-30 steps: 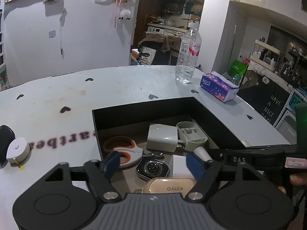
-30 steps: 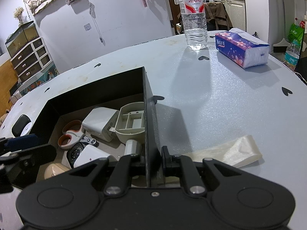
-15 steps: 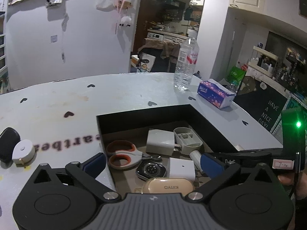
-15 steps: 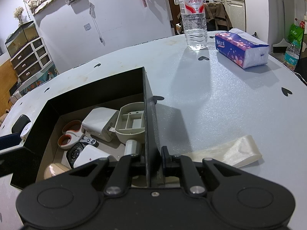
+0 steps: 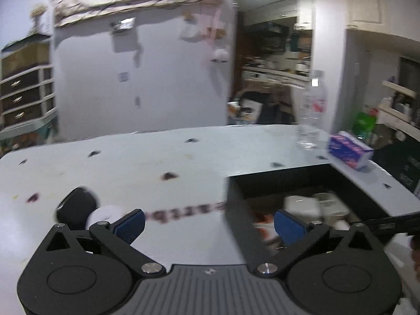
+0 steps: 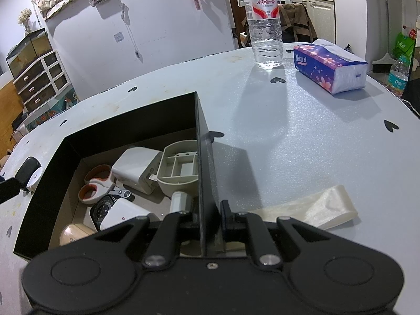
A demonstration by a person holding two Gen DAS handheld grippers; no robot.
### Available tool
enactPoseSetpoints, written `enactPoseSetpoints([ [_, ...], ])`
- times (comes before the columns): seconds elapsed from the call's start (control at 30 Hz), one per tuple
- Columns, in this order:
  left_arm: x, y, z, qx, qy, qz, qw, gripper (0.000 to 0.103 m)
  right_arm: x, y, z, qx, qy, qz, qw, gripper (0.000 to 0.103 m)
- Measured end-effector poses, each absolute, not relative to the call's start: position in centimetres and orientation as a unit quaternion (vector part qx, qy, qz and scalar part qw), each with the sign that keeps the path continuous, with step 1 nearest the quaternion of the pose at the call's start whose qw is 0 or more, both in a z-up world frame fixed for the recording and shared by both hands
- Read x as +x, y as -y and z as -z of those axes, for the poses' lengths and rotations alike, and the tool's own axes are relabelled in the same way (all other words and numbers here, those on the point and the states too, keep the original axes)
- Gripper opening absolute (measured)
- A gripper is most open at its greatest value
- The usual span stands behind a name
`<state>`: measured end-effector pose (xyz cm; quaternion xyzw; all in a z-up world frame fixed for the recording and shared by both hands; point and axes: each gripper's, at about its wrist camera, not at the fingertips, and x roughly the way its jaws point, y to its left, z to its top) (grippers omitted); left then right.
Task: Organize rigid objects
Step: 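Move the left gripper to the white tape measure and close on it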
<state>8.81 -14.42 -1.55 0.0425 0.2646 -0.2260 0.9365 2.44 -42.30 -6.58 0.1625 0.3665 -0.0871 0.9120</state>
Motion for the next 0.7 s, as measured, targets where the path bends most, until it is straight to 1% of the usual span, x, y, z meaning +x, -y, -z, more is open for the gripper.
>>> enactPoseSetpoints([
  [0.2,11.3,10.3,3.1,0.016,-0.305,0.172,0.936,0.103,2.4,42.5,6.5,0.163,-0.367,0.087,0.912,0.012],
  [0.4,14.3,7.4,5.6,-0.018,-0.36,0.164,0.918,0.103,2.4,42.5,6.5,0.163,-0.367,0.087,0.912,0.012],
  [0.5,15.5,7.2,6.7,-0.016,-0.377,0.163,0.912,0.099,2.4,42.5,6.5,0.163,-0.367,0.087,0.912,0.012],
  [0.6,16.4,7.8,6.9,0.018,-0.364,0.163,0.917,0.092,2.2,42.6,6.5,0.163,-0.367,0.087,0.912,0.012],
  [0.7,18.0,8.0,6.9,0.03,-0.365,0.162,0.916,0.088,2.2,42.7,6.5,0.164,-0.368,0.087,0.911,0.012],
])
